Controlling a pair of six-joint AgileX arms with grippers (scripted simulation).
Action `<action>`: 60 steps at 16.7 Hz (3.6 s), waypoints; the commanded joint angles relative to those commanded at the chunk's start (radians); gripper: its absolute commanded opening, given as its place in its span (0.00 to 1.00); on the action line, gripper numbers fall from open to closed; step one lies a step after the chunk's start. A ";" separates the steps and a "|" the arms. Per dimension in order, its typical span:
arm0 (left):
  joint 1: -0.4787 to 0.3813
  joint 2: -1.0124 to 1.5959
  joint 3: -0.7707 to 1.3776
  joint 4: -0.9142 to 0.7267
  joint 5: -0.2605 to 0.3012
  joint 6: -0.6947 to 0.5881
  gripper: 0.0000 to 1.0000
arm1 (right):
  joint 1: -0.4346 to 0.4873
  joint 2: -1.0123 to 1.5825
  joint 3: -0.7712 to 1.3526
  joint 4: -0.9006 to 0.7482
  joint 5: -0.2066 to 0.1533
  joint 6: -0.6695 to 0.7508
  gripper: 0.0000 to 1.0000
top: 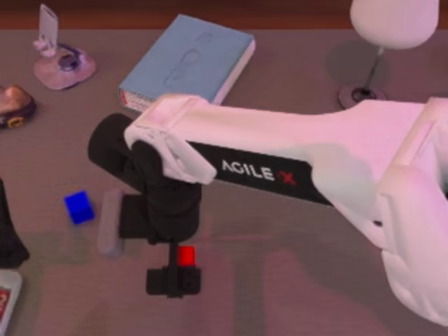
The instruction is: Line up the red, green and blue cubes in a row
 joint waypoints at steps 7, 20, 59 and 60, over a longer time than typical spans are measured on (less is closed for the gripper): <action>0.000 0.000 0.000 0.000 0.000 0.000 1.00 | 0.001 -0.002 0.017 -0.018 0.000 -0.003 1.00; -0.002 0.007 0.010 -0.006 0.001 0.000 1.00 | -0.004 -0.045 0.200 -0.239 -0.001 -0.004 1.00; -0.261 2.448 2.207 -1.331 0.006 -0.103 1.00 | -0.943 -2.421 -1.982 1.100 0.019 0.618 1.00; -0.261 2.452 2.186 -1.307 0.006 -0.103 1.00 | -0.943 -2.421 -1.982 1.100 0.019 0.618 1.00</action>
